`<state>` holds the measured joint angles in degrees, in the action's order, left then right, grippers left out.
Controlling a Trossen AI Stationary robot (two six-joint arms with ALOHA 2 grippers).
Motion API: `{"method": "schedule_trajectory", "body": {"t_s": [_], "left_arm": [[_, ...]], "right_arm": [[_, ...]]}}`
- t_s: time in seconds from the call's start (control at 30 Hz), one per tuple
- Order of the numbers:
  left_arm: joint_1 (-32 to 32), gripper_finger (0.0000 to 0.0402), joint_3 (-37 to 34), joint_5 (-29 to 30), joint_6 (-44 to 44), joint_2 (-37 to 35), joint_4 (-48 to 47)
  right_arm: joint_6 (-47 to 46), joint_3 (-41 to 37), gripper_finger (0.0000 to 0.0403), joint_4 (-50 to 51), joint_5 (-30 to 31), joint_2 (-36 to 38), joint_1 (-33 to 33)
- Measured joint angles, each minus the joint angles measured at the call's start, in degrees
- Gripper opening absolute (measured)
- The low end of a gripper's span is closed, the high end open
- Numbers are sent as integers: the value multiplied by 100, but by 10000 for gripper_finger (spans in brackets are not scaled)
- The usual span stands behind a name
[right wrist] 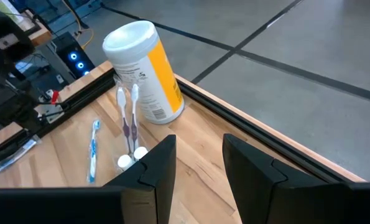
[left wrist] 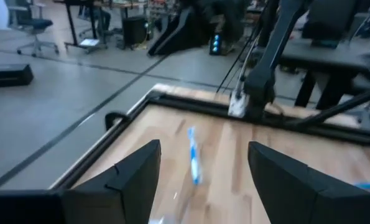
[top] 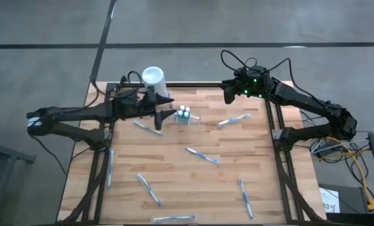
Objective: Pick & Place toothbrushing station
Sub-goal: Put the blue toothbrush into the right of the transparent organizer
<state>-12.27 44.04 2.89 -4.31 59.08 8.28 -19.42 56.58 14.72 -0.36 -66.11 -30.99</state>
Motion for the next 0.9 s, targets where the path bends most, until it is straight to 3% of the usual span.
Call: {"method": "schedule_trajectory", "body": {"t_s": [0.3,0.63,0.77,0.9], "left_arm": [[0,247,-1017,24,228,-426,349],[0,247,-1956,22,-187,-682,2329],[0,247,-1980,21,-186,-726,2347],[0,247,-1919,20,-163,-729,2307]], "right_arm": [[12,0,128,0,2,0,-1],[447,7,128,-224,-55,-218,-59],[77,2,128,182,-669,-827,-225],[134,-4,128,-235,-1677,-1456,-177]]}}
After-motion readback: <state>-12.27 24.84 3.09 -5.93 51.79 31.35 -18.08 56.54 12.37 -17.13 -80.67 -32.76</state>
